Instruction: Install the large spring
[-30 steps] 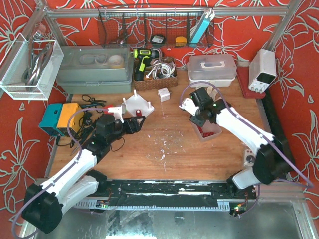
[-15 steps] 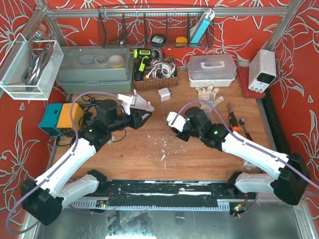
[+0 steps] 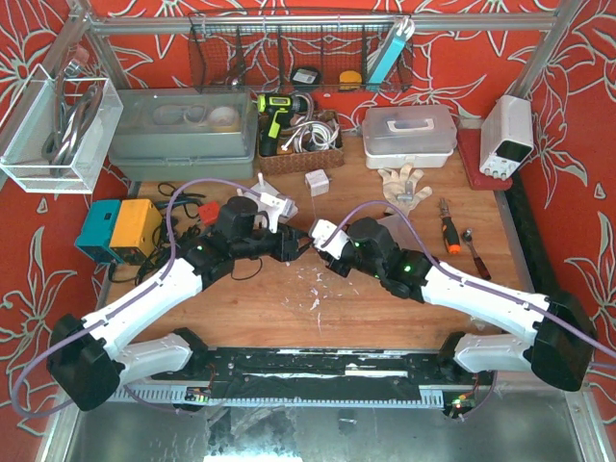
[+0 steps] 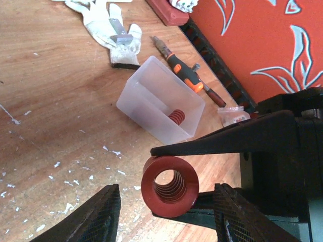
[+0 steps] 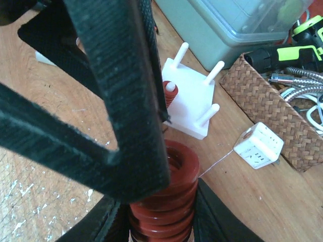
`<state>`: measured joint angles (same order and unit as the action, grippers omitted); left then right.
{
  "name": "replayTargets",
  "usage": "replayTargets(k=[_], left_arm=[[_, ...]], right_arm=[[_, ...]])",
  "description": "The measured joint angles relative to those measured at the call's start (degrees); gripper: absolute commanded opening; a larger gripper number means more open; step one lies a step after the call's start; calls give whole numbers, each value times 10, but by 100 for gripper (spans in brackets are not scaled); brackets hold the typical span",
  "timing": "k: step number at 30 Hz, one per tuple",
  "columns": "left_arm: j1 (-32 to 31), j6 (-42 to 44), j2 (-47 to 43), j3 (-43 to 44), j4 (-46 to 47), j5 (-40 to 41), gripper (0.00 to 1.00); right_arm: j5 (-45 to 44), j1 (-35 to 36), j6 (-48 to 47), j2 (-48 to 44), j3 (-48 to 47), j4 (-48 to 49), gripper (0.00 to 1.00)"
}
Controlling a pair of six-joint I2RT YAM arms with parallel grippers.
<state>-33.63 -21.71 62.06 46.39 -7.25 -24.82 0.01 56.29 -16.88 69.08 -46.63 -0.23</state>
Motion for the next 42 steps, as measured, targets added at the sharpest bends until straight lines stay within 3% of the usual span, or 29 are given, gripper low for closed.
replayTargets(k=[18, 22, 28, 31, 38, 41, 42], left_arm=[[-1, -13, 34, 0, 14, -6, 45], [-1, -18, 35, 0, 17, -14, 33], [2, -16, 45, -4, 16, -16, 5], [2, -16, 45, -4, 12, -16, 0], [2, -10, 45, 10, -18, -3, 0], [6, 4, 52, 46, -53, 22, 0], [10, 10, 56, 61, -61, 30, 0]], right_arm=[[-32, 24, 2, 22, 0, 21, 0], [-32, 26, 1, 27, -2, 22, 0], [-36, 26, -1, 36, -2, 16, 0], [-43, 29, -1, 37, -2, 15, 2], [-51, 30, 12, 39, -2, 17, 76], [-56, 30, 35, 30, 3, 18, 97], [-56, 29, 43, 21, 8, 17, 99]])
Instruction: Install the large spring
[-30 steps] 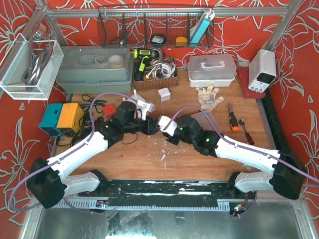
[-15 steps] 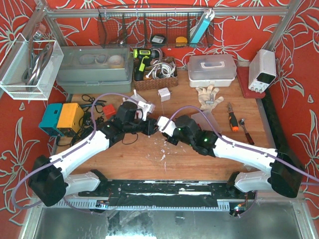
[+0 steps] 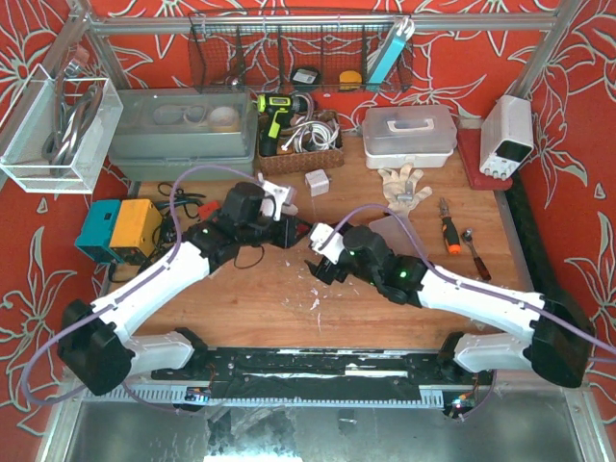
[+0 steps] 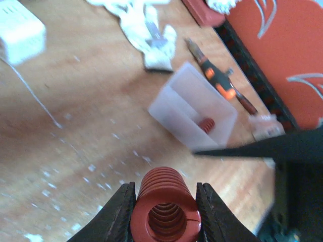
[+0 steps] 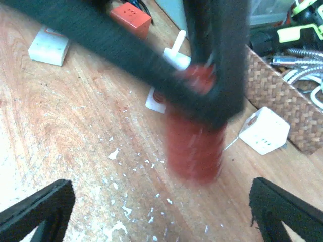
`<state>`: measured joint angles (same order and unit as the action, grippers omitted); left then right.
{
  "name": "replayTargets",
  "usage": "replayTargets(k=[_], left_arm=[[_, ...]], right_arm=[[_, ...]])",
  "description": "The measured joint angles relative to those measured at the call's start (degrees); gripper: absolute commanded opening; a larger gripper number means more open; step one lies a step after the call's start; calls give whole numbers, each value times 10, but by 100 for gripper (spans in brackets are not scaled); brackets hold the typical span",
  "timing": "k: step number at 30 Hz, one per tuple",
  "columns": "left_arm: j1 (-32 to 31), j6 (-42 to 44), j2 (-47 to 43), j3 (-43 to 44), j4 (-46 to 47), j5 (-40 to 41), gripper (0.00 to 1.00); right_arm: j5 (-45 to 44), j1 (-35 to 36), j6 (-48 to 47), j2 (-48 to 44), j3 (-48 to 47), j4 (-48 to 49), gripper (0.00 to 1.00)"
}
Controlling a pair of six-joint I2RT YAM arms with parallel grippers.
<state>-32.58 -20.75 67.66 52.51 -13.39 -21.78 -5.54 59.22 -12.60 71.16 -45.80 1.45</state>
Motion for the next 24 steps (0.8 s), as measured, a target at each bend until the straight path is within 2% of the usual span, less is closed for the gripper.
replayTargets(k=[5, 11, 16, 24], left_arm=[[45, 31, 42, 80, -32, 54, 0], [88, 79, 127, 171, -66, 152, 0], [123, 102, 201, 221, -73, 232, 0], [169, 119, 347, 318, -79, 301, 0]], right_arm=[[-14, 0, 49, -66, 26, -19, 99], [-129, -3, 133, -120, 25, -60, 99], [-203, -12, 160, -137, 29, -90, 99], [-225, -22, 175, -176, 67, -87, 99]])
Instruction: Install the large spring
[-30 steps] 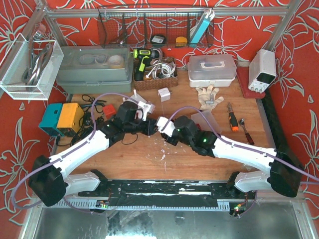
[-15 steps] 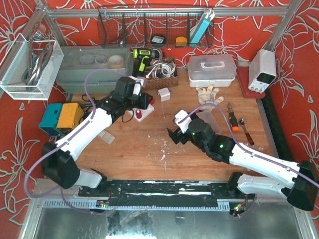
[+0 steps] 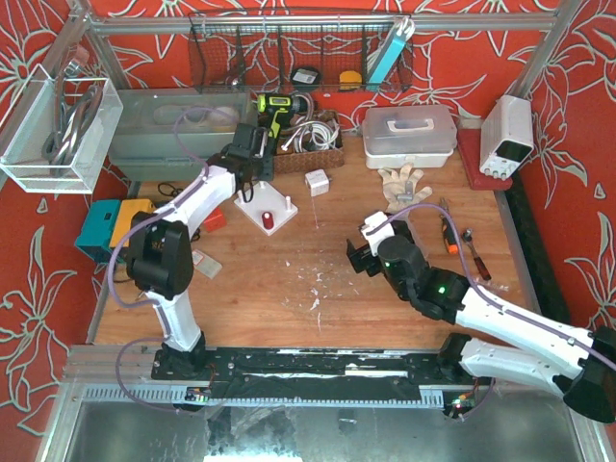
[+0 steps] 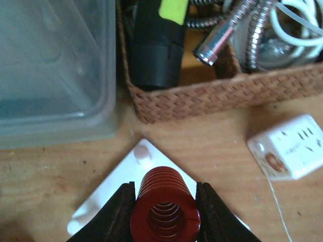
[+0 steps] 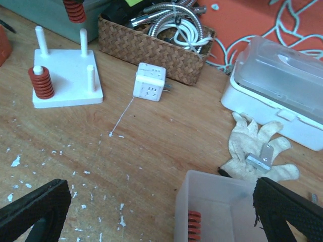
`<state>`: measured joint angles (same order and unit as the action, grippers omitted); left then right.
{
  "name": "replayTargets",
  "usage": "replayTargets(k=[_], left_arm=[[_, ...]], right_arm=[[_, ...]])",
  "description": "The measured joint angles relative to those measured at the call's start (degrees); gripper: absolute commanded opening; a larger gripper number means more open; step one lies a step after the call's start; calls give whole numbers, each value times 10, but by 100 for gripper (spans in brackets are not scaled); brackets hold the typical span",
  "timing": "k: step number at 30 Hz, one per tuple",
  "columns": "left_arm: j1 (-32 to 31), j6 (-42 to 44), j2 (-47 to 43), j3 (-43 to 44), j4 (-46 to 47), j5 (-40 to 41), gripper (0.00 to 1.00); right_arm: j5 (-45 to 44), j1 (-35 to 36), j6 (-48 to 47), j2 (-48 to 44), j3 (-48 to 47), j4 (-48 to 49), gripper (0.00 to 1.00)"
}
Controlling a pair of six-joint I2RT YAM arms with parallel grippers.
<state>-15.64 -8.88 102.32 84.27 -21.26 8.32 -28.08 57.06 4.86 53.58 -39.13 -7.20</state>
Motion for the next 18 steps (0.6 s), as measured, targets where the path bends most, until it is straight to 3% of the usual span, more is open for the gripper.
replayTargets(k=[8, 18], left_arm=[[21, 1, 83, 92, -13, 13, 0], [26, 3, 121, 116, -35, 15, 0]], right_arm=[[-25, -2, 5, -28, 27, 18, 99], [-40, -2, 5, -30, 30, 31, 99]])
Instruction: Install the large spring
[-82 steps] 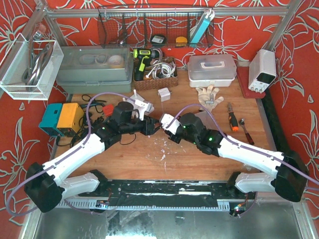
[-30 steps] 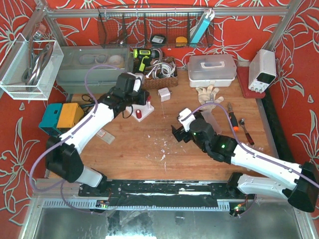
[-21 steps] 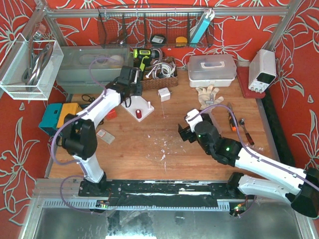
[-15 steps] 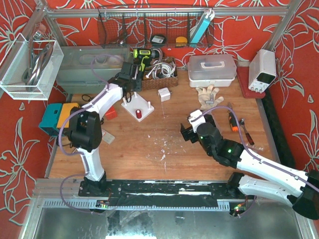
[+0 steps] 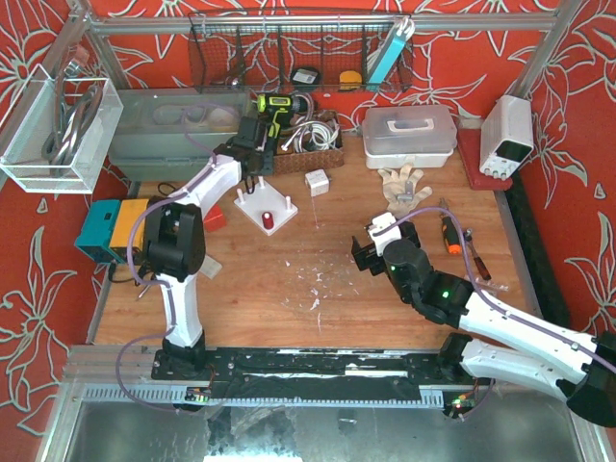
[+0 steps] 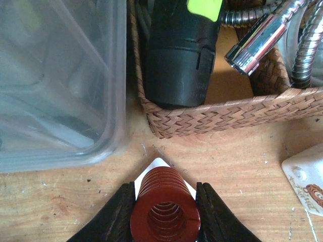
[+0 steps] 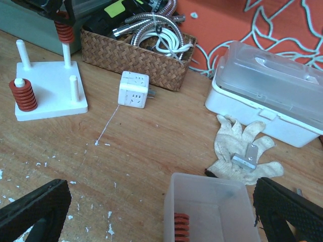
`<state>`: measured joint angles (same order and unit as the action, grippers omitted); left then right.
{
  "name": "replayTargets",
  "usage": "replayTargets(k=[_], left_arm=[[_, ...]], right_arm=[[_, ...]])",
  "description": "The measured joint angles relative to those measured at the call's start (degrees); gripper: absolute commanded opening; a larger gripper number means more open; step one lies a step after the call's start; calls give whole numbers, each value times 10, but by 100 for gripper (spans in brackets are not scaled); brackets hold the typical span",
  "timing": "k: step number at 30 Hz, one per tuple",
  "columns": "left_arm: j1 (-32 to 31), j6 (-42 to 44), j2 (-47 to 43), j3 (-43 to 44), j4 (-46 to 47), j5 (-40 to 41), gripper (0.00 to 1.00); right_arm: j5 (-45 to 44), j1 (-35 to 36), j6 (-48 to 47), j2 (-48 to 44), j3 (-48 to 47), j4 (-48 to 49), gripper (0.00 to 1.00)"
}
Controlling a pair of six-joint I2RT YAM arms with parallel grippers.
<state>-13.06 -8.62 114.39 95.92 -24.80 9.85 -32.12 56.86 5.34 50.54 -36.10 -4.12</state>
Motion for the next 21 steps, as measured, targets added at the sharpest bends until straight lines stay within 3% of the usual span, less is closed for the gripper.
replayTargets(k=[16, 21], left_arm=[[8, 5, 15, 2, -3, -3, 0], [8, 5, 24, 5, -4, -6, 6]], right_arm=[[0, -3, 0, -16, 3, 3, 99], [0, -3, 0, -16, 3, 3, 99]])
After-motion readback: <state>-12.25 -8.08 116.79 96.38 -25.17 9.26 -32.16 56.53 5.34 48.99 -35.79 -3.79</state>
